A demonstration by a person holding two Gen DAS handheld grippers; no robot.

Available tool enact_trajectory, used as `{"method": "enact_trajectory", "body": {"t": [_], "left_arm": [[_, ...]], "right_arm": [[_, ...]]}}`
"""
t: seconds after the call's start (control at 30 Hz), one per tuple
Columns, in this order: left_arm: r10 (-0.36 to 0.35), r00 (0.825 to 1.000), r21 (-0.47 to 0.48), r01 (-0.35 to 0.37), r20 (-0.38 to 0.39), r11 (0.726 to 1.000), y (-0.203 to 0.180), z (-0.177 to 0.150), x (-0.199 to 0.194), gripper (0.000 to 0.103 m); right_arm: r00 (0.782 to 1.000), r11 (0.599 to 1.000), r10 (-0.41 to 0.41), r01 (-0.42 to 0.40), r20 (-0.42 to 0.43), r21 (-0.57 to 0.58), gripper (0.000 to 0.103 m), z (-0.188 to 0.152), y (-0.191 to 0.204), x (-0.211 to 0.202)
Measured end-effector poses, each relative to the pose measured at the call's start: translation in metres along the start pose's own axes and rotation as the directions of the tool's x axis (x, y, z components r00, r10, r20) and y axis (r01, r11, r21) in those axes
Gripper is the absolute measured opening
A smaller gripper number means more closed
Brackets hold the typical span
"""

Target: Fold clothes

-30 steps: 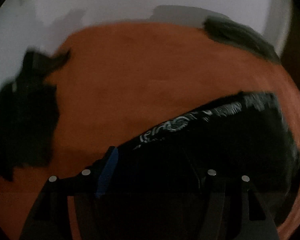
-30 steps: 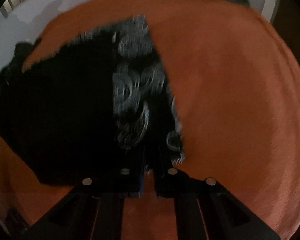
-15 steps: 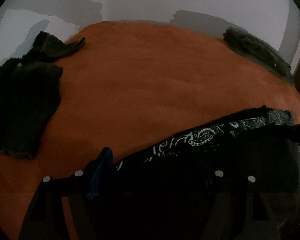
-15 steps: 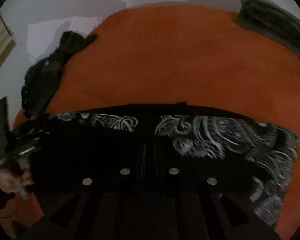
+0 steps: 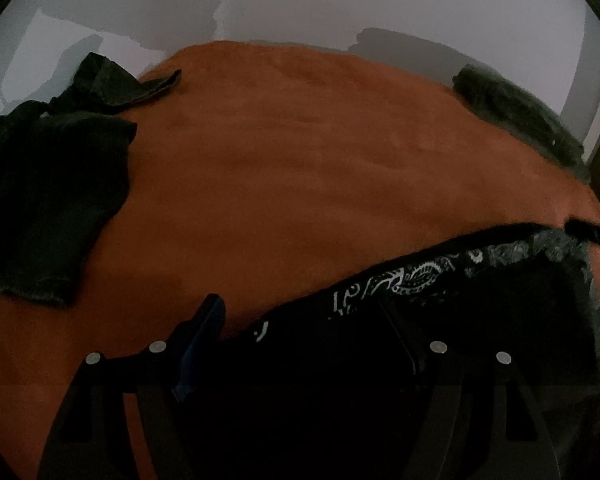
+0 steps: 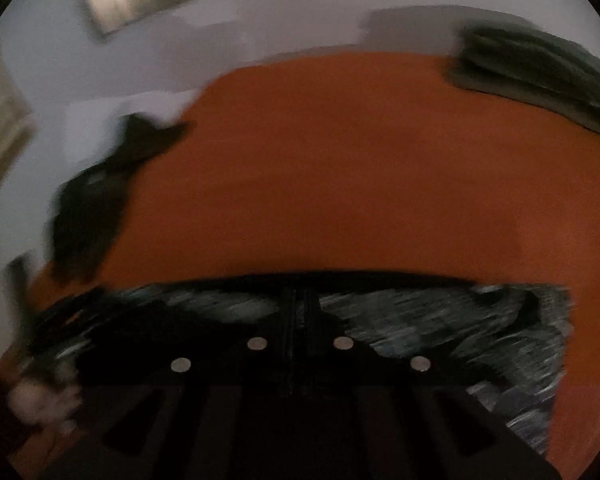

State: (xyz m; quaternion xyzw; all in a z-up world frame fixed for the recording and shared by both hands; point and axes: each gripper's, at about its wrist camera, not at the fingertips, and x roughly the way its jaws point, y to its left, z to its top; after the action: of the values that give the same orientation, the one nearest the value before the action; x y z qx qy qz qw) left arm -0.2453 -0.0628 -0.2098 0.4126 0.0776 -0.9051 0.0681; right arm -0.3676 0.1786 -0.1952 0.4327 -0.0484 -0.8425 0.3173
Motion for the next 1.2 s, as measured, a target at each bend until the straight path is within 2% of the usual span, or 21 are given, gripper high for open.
{"method": "enact_trajectory", "body": {"t": [0.03,0.07,0.1,0.13,0.17,0.27,0.3,0.33,0.43,0.53,0.67,0.7,0.73,0.77,0.8,0.9,0.97,1.03,1.1,1.13,1.2], "left_arm": [[-0.004,1.000,-0.008,0.004,0.003,1.000,0.001,0.000,0.000,0.077],[-0.009,1.000,-0.017,0.009,0.006,1.000,0.002,0.000,0.001,0.077],[-0.009,1.000,-0.021,0.009,0.006,1.000,0.002,0.000,0.001,0.077],[-0.008,1.000,-0.024,0.008,0.005,1.000,0.003,-0.001,0.002,0.077],[-0.006,1.000,-0.024,0.007,0.010,1.000,0.002,-0.001,0.002,0.077],[0.000,1.000,-0.010,0.000,0.023,1.000,-0.002,-0.002,-0.002,0.077],[0.002,1.000,-0.003,-0.002,0.025,1.000,-0.004,-0.002,-0.002,0.077],[0.002,1.000,0.001,-0.002,0.026,1.000,-0.005,-0.002,-0.001,0.077],[-0.012,1.000,0.003,0.012,0.025,1.000,-0.002,-0.003,0.000,0.077],[-0.042,0.999,-0.023,0.042,0.011,0.999,0.005,-0.002,0.002,0.077],[-0.119,0.993,-0.073,0.121,0.025,0.990,0.019,-0.001,-0.002,0.077],[-0.139,0.990,-0.086,0.141,0.030,0.986,0.023,-0.001,-0.003,0.077],[-0.158,0.987,-0.098,0.161,0.035,0.982,0.027,0.000,-0.004,0.077],[-0.184,0.982,-0.115,0.188,0.048,0.975,0.031,0.000,-0.007,0.077],[-0.211,0.975,-0.133,0.218,0.065,0.967,0.036,0.000,-0.010,0.077],[-0.287,0.956,-0.158,0.293,0.063,0.943,0.046,0.004,-0.016,0.077],[-0.301,0.953,-0.154,0.304,0.042,0.940,0.049,0.009,-0.019,0.077],[-0.291,0.956,-0.139,0.292,0.028,0.946,0.048,0.011,-0.023,0.077],[-0.285,0.958,-0.120,0.285,0.021,0.951,0.047,0.009,-0.030,0.077],[-0.282,0.959,-0.106,0.283,0.022,0.953,0.044,0.005,-0.036,0.077],[-0.271,0.962,-0.040,0.272,0.024,0.962,0.039,-0.005,-0.050,0.077]], "right_arm": [[0.999,0.999,0.051,-0.051,-0.007,-0.016,0.012,-0.004,0.009,-0.001],[0.993,0.993,0.113,-0.114,-0.027,-0.043,0.027,-0.013,0.026,-0.002],[0.987,0.984,0.154,-0.158,-0.055,-0.086,0.036,-0.028,0.047,-0.002],[0.981,0.977,0.169,-0.179,-0.092,-0.119,0.050,-0.037,0.060,0.004],[0.975,0.968,0.182,-0.201,-0.129,-0.152,0.051,-0.047,0.073,0.011],[0.946,0.948,0.196,-0.251,-0.260,-0.198,0.051,-0.083,0.096,0.029],[0.952,0.955,0.158,-0.215,-0.261,-0.207,0.050,-0.087,0.090,0.031],[0.958,0.960,0.120,-0.179,-0.262,-0.215,0.045,-0.090,0.083,0.033],[0.977,0.989,0.002,-0.034,-0.213,-0.146,0.009,-0.073,0.039,0.029],[0.977,0.986,-0.166,0.165,-0.137,-0.015,0.008,-0.046,-0.029,0.015],[0.976,0.971,-0.201,0.210,-0.088,0.113,0.010,-0.025,-0.083,-0.014],[0.979,0.973,-0.184,0.194,-0.085,0.126,0.014,-0.027,-0.088,-0.019],[0.982,0.974,-0.168,0.178,-0.082,0.140,0.037,-0.029,-0.093,-0.024],[0.985,0.975,-0.152,0.163,-0.079,0.153,0.072,-0.031,-0.098,-0.030],[0.988,0.975,-0.136,0.147,-0.075,0.167,0.082,-0.034,-0.103,-0.035],[0.994,0.973,-0.087,0.099,-0.063,0.207,0.084,-0.040,-0.117,-0.051],[0.995,0.978,-0.050,0.066,-0.085,0.196,0.084,-0.037,-0.119,-0.039],[0.996,0.986,-0.021,0.035,-0.089,0.162,0.077,-0.038,-0.110,-0.027],[0.996,0.990,-0.030,0.041,-0.086,0.133,0.032,-0.038,-0.110,-0.023],[0.996,0.991,-0.039,0.049,-0.083,0.125,0.001,-0.041,-0.106,-0.024],[0.994,0.988,-0.086,0.094,-0.072,0.121,0.001,-0.037,-0.114,-0.030]]}}
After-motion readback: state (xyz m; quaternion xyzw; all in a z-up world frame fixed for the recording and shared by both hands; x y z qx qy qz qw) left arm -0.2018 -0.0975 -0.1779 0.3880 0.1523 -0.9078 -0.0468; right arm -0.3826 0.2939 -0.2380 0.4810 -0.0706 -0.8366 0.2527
